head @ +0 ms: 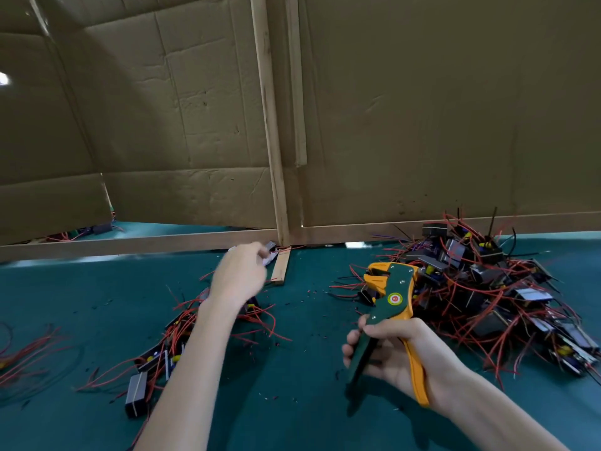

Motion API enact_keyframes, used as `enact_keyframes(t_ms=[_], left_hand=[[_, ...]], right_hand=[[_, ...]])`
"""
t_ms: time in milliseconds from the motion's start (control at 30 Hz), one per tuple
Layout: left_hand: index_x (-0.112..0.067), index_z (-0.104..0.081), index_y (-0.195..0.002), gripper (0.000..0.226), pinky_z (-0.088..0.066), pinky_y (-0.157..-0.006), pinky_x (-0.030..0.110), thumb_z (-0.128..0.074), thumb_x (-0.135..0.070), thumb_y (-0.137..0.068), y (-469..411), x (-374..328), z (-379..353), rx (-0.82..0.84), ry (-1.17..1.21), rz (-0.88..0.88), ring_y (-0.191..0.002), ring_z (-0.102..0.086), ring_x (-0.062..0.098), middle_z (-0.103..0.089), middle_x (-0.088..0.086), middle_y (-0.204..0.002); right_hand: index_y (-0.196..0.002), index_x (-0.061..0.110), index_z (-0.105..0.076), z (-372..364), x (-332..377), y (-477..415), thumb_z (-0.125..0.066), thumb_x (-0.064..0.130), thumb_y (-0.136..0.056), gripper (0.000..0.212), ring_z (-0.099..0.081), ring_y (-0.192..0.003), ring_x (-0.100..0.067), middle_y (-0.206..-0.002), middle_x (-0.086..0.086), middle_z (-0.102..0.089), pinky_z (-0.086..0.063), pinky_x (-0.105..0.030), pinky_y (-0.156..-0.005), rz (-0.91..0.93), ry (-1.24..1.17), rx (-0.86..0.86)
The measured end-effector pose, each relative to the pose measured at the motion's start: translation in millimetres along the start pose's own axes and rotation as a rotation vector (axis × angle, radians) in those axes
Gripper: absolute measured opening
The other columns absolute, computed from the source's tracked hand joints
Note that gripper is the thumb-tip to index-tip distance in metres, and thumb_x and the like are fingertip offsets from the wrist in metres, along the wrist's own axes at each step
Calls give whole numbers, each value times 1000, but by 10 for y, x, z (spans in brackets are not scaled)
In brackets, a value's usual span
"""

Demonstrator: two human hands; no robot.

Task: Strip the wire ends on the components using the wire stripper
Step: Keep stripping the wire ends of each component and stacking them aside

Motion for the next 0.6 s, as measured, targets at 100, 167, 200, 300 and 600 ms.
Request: enact_keyframes(t_ms=[100,167,200,300,600], left_hand=[[-16,-44,-139,42,-45,-94,47,-40,-10,-98,-83,482,-204,40,-156,190,-118,-49,35,-51,15,-132],[-21,-38,-144,45,-43,-98,47,-37,-14,-99,-114,646,-334,117,-172,211,-122,-47,34,-47,13,-138],[-25,-37,-145,47,-42,-99,47,-36,-15,-99,-133,695,-370,132,-185,211,-125,-46,33,-43,11,-142],[-33,-32,-147,54,-36,-102,44,-36,-17,-95,-163,761,-409,158,-255,244,-126,-41,36,-37,17,-143],[-31,-41,-127,44,-23,-93,48,-35,-13,-87,-128,676,-436,232,-235,232,-121,-41,25,-57,0,-122]], right_hand=[[-86,-1,-58,-2,-10,2,-61,-5,-69,18,-66,-73,-40,-81,-24,-63,-59,-48,-68,-14,13,14],[-86,-1,-58,-9,-18,2,-60,-4,-71,16,-66,-74,-40,-82,-24,-62,-59,-48,-68,-17,33,18],[-85,-1,-59,-12,-20,3,-60,-4,-71,14,-65,-74,-40,-82,-24,-62,-59,-48,-68,-16,41,18],[-82,-1,-60,-23,-22,15,-60,-3,-73,10,-65,-73,-40,-82,-25,-62,-59,-47,-67,-17,45,16],[-85,-1,-59,-12,-34,15,-60,-3,-72,13,-66,-74,-40,-83,-26,-63,-59,-49,-69,-10,48,5]])
Point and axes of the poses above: each hand's wrist, its own y-axis away from the middle knuckle, its own z-axis out of the back of the hand, x = y × z, the point moved 2 cm from there along -y, towards the middle knuckle
